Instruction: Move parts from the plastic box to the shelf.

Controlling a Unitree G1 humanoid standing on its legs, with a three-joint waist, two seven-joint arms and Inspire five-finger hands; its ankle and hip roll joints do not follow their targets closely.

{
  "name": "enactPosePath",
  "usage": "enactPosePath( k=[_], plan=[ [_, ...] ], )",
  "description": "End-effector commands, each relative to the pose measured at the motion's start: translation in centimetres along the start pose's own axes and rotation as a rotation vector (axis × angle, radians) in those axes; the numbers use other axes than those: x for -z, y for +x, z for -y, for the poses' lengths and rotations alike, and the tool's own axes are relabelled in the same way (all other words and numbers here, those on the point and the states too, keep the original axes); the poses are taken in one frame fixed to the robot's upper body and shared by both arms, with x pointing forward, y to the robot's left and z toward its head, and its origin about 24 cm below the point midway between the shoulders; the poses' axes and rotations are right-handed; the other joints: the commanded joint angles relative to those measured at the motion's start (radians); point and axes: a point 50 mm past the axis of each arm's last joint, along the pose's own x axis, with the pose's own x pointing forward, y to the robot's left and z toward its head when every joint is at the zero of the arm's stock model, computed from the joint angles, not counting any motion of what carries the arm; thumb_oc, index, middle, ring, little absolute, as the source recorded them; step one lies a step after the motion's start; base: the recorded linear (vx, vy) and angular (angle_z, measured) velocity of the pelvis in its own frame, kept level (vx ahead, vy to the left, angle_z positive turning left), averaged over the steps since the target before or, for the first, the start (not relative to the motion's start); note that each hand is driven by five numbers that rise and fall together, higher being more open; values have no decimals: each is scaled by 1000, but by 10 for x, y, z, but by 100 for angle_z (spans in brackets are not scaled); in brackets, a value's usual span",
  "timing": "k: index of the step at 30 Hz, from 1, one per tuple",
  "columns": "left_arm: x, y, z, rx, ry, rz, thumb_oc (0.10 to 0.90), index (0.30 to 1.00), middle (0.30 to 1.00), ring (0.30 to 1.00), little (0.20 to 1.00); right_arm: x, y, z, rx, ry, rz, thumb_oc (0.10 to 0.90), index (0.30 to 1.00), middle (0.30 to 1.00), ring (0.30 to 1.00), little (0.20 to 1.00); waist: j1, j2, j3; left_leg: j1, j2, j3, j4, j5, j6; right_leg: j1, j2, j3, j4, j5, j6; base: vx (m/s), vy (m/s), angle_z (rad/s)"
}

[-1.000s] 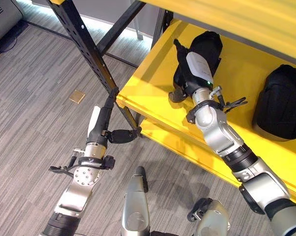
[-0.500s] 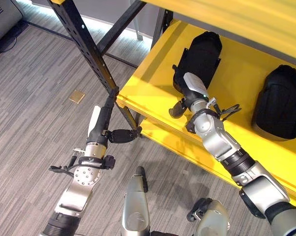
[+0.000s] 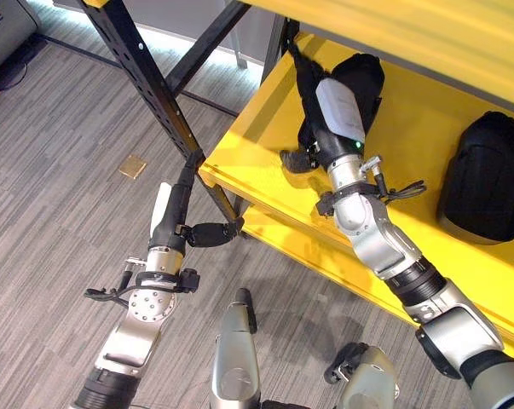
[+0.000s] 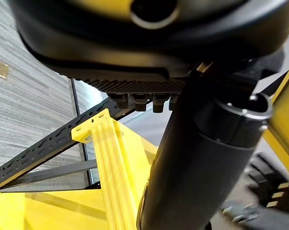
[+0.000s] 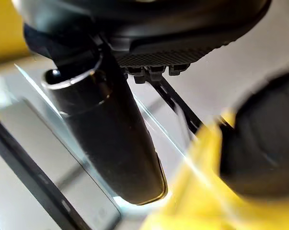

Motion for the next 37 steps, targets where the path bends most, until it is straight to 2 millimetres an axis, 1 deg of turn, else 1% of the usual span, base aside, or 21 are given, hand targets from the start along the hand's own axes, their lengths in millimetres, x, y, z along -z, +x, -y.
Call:
enactPosePath(
  k=[1, 2, 3, 4, 5, 7, 9, 10, 11, 12, 15, 16, 17, 18, 20, 22, 25, 27, 30, 33, 37],
  plan=[
    [-50, 4, -7, -84, -32, 280, 900, 1000, 1000, 1000, 1000, -59, 25, 61, 299, 68, 288, 900, 1000, 1000, 1000, 1000, 8, 31, -96, 141, 38, 13, -56, -115, -10, -5, 6, 87, -78, 61, 25, -10, 29, -17],
    [-50, 3, -8, -73, -38, 286, 900, 1000, 1000, 1000, 1000, -64, 21, 64, 257, 94, 280, 900, 1000, 1000, 1000, 1000, 1, 29, -108, 159, 36, 22, -74, -114, -8, 6, 14, 89, -94, 60, 27, -9, 24, -22],
    [-50, 2, -8, -67, -46, 286, 900, 1000, 1000, 1000, 1000, -59, 20, 62, 219, 102, 241, 900, 1000, 1000, 1000, 1000, -2, 28, -113, 166, 36, 24, -81, -113, -8, 11, 17, 89, -102, 62, 27, -4, 15, -21],
    [-48, 1, -8, -57, -63, 277, 900, 1000, 1000, 1000, 1000, -53, 17, 57, 178, 115, 188, 900, 1000, 1000, 1000, 1000, -6, 25, -120, 176, 35, 30, -93, -109, -7, 20, 21, 90, -119, 66, 27, 13, 2, -10],
    [-44, -1, -10, -49, -67, 254, 900, 1000, 1000, 1000, 1000, -39, 11, 49, 126, 121, 113, 900, 1000, 1000, 1000, 1000, -13, 19, -131, 194, 39, 38, -116, -101, -10, 37, 27, 87, -151, 75, 28, 18, -2, -5],
    [-41, -3, -12, -45, -81, 243, 900, 1000, 1000, 1000, 1000, -27, 4, 43, 95, 133, 63, 900, 1000, 1000, 1000, 1000, -21, 13, -142, 209, 44, 47, -133, -93, -12, 51, 31, 84, -178, 85, 29, 34, -10, -9],
    [-33, -11, -16, -32, -145, 200, 900, 1000, 1000, 1000, 1000, 2, -18, 30, 19, 181, -57, 900, 1000, 1000, 1000, 1000, -38, 2, -157, 242, 59, 63, -169, -75, -22, 82, 38, 80, -232, 105, 35, 65, -17, -15],
    [-27, -17, -18, -36, -209, 159, 900, 1000, 1000, 1000, 1000, 21, -40, 27, -22, 191, -123, 900, 1000, 1000, 1000, 1000, -53, -3, -172, 259, 71, 74, -199, -54, -28, 94, 46, 76, -275, 129, 37, 57, -12, -15],
    [-25, -19, -20, -42, -229, 142, 900, 1000, 1000, 1000, 1000, 27, -49, 25, -45, 196, -146, 900, 1000, 1000, 1000, 1000, -59, -6, -176, 265, 75, 78, -209, -48, -30, 99, 48, 77, -291, 137, 38, 54, -9, -22],
    [-17, -26, -22, -61, -292, 95, 900, 1000, 1000, 1000, 1000, 42, -73, 18, -111, 267, -242, 900, 1000, 1000, 1000, 1000, -77, -13, -191, 287, 86, 92, -238, -33, -37, 112, 57, 83, -329, 156, 43, 46, -8, -16],
    [-8, -37, -26, -103, -367, 46, 900, 1000, 1000, 1000, 1000, 58, -114, 15, -202, 316, -337, 900, 1000, 1000, 1000, 1000, -117, -31, -209, 325, 118, 127, -285, -7, -51, 127, 68, 89, -379, 182, 56, 14, -33, -27],
    [-7, -38, -27, -110, -372, 45, 900, 1000, 1000, 1000, 1000, 61, -120, 15, -217, 317, -352, 900, 1000, 1000, 1000, 1000, -122, -33, -211, 330, 122, 131, -291, -4, -54, 129, 69, 89, -384, 185, 58, -23, -65, -32],
    [-4, -41, -28, -122, -380, 39, 900, 1000, 1000, 1000, 1000, 67, -138, 12, -267, 364, -414, 900, 1000, 1000, 1000, 1000, -141, -42, -215, 345, 134, 146, -305, 0, -53, 137, 77, 96, -398, 188, 61, -20, -50, -22],
    [-4, -41, -27, -120, -384, 38, 900, 1000, 1000, 1000, 1000, 68, -139, 12, -270, 371, -426, 900, 1000, 1000, 1000, 1000, -143, -42, -216, 347, 136, 149, -306, 1, -53, 138, 79, 98, -400, 188, 61, -34, -59, -31],
    [-3, -43, -28, -120, -450, 36, 900, 1000, 1000, 1000, 1000, 73, -154, 12, -299, 424, -473, 900, 1000, 1000, 1000, 1000, -161, -51, -219, 357, 142, 162, -310, 1, -52, 138, 85, 101, -399, 186, 63, -45, -42, -33],
    [-3, -44, -29, -121, -488, 42, 900, 1000, 1000, 1000, 1000, 73, -159, 14, -297, 440, -476, 900, 1000, 1000, 1000, 1000, -169, -54, -220, 360, 142, 167, -313, 2, -50, 138, 89, 104, -401, 186, 64, -42, -24, -16],
    [-6, -44, -27, -107, -575, 51, 900, 1000, 1000, 1000, 1000, 69, -161, 22, -223, 475, -443, 900, 1000, 1000, 1000, 1000, -180, -59, -224, 366, 141, 171, -322, 6, -46, 140, 98, 113, -415, 193, 64, -65, -19, -11],
    [-9, -44, -26, -87, -575, 65, 900, 1000, 1000, 1000, 1000, 66, -159, 29, -178, 494, -413, 900, 1000, 1000, 1000, 1000, -188, -59, -228, 370, 141, 173, -331, 8, -45, 141, 100, 118, -427, 201, 64, -64, -4, -6],
    [-14, -45, -28, -62, -580, 92, 900, 1000, 1000, 1000, 1000, 60, -157, 46, -96, 486, -335, 900, 1000, 1000, 1000, 1000, -202, -56, -239, 376, 139, 184, -342, 12, -43, 144, 101, 124, -446, 213, 65, -61, 18, -4],
    [-15, -47, -29, -29, -574, 96, 900, 1000, 1000, 1000, 1000, 59, -160, 53, -71, 482, -328, 900, 1000, 1000, 1000, 1000, -212, -54, -248, 381, 135, 190, -349, 12, -42, 148, 103, 133, -459, 218, 65, -49, 26, -16],
    [-9, -53, -29, 33, -622, 51, 900, 1000, 1000, 1000, 1000, 60, -168, 60, -56, 479, -337, 900, 1000, 1000, 1000, 1000, -223, -52, -260, 391, 134, 200, -354, 11, -42, 160, 105, 140, -477, 223, 65, -33, 20, -10]
  ],
)
